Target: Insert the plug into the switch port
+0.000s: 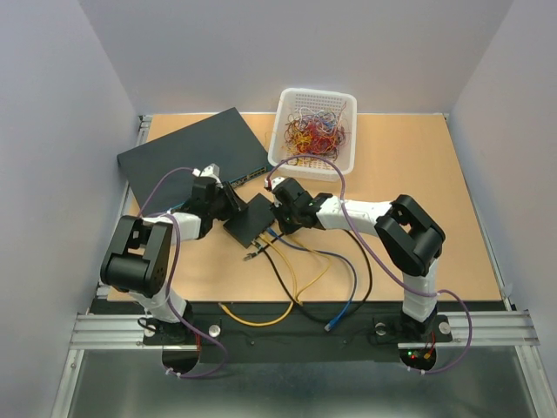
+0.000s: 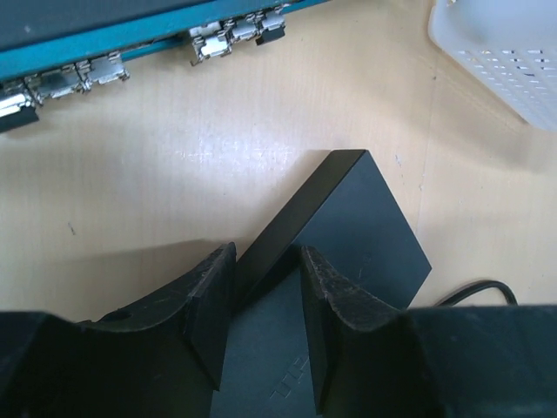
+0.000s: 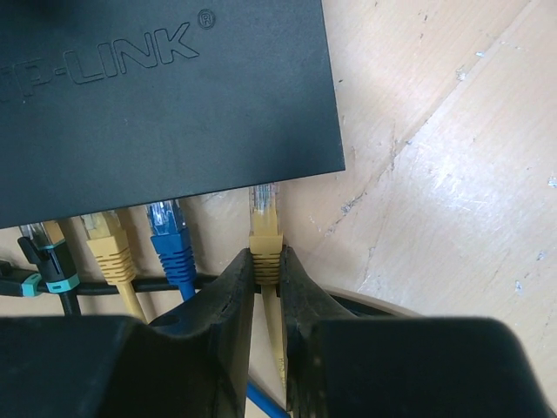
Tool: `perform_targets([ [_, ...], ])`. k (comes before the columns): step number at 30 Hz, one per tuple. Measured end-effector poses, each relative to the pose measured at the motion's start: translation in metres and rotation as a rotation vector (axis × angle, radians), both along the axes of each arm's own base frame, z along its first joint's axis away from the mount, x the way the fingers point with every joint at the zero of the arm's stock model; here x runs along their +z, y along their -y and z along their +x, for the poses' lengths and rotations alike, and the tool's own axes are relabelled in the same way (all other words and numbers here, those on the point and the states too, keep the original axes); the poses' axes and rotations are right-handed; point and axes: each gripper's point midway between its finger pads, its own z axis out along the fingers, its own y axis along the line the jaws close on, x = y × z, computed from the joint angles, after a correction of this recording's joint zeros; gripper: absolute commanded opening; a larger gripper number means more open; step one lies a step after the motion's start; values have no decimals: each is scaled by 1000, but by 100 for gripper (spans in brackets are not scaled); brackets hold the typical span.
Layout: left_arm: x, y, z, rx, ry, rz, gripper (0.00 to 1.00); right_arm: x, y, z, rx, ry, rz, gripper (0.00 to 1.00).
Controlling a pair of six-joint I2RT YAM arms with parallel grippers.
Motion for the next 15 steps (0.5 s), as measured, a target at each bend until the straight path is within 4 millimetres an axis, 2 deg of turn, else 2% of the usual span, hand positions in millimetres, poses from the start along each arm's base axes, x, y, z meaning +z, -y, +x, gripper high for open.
perform_targets([
  [7,2,4,13,-8,5,3,46,0,3,3,-17,13,-11,0],
  [15,1,10,14,-34,12,5,46,2,2,6,-25,15,-26,0],
])
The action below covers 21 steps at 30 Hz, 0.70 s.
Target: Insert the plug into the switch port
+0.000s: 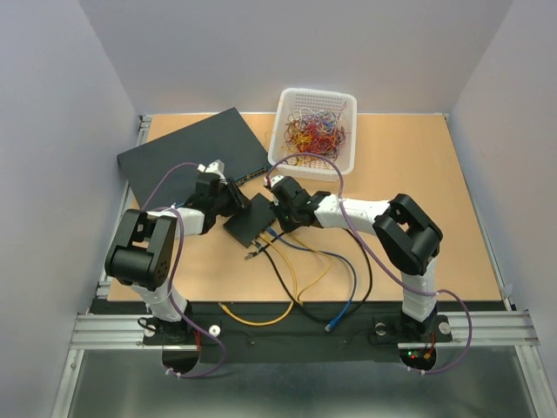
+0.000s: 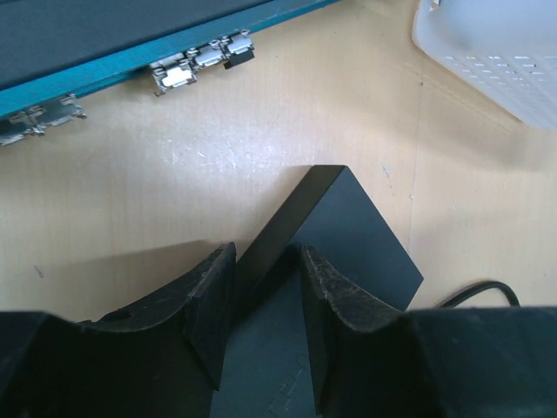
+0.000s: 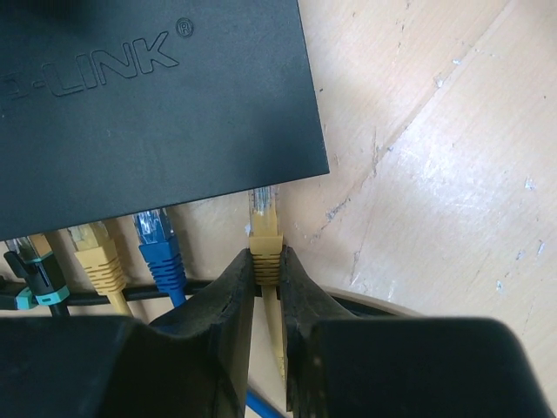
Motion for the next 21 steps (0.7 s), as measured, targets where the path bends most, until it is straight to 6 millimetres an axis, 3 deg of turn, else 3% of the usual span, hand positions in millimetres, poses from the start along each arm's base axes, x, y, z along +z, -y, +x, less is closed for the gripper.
perform_targets([
  [21,0,23,10,-101,77,29,46,0,-3,-1,46,-3,-63,0],
])
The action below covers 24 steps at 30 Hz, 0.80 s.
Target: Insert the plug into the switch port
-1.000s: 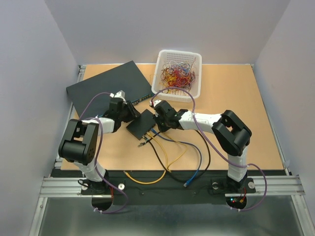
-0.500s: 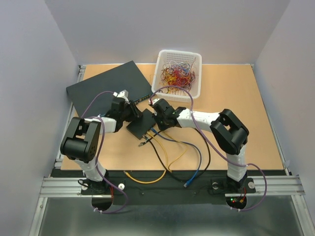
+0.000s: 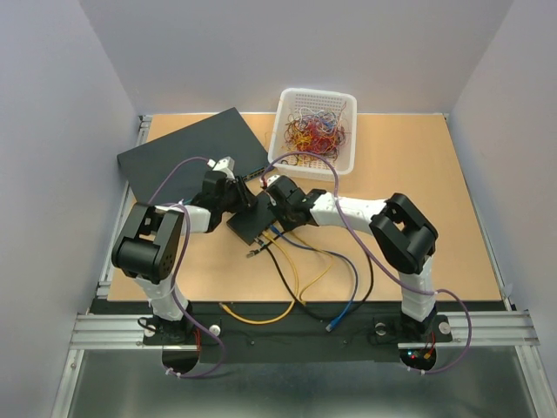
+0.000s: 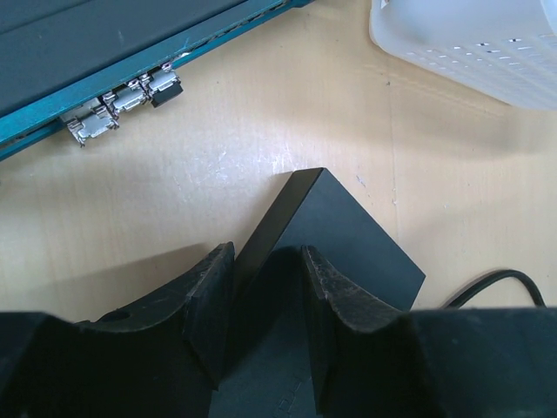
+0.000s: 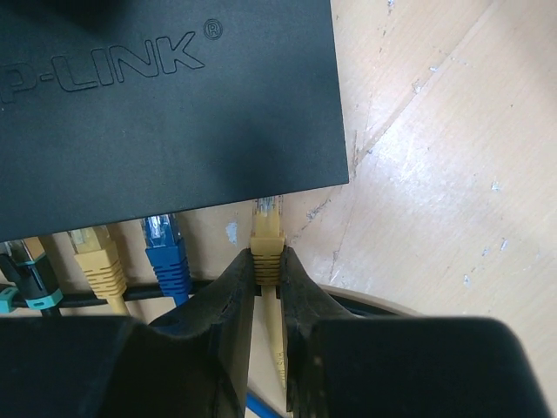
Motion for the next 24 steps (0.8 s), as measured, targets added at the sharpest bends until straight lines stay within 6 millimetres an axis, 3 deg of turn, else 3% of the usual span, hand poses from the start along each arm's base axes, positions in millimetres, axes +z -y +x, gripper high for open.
perform_targets([
  [7,1,7,-2,-46,19,4,46,0,6,-2,59,33,-36,0],
  [16,2,47,-19,-186,37,-7,46,-1,37,-16,104,85,-92,0],
  [24,2,55,-23,-208,48,7,46,-1,46,-14,109,115,-126,0],
])
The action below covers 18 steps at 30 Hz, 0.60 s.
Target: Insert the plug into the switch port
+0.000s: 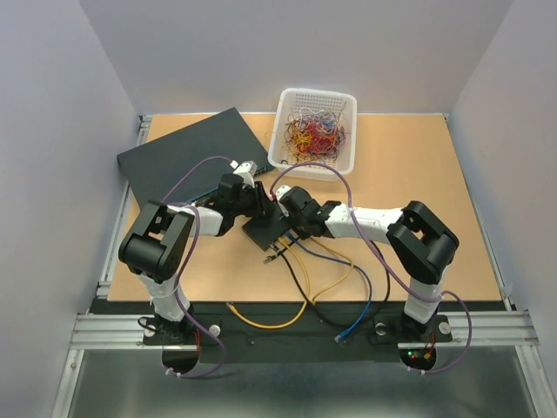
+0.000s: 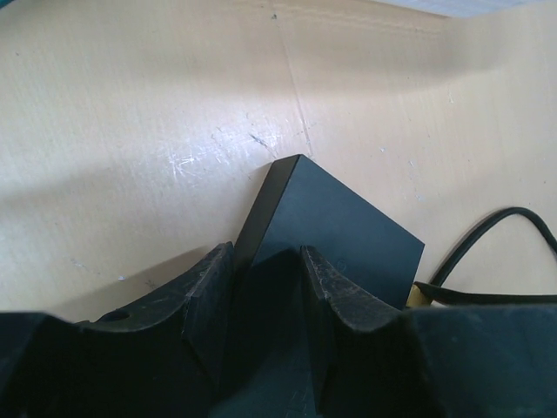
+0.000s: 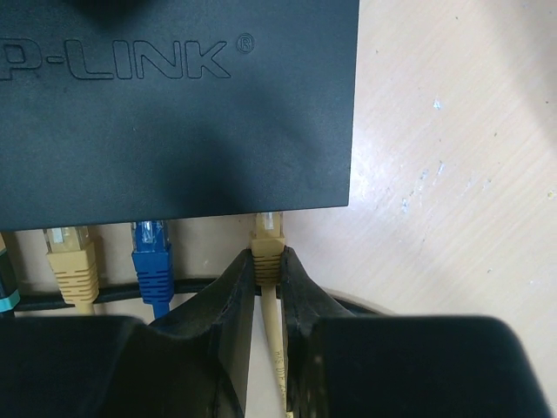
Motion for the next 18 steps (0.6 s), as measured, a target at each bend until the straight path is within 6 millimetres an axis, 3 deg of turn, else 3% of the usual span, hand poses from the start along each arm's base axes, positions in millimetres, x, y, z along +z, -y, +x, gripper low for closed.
perform_targets([
  [11,-2,23,-14,-70,49,56,47,5,13,-8,92,34,-28,1],
  [18,-3,27,-14,-71,95,110,47,3,14,-5,144,20,-61,1],
])
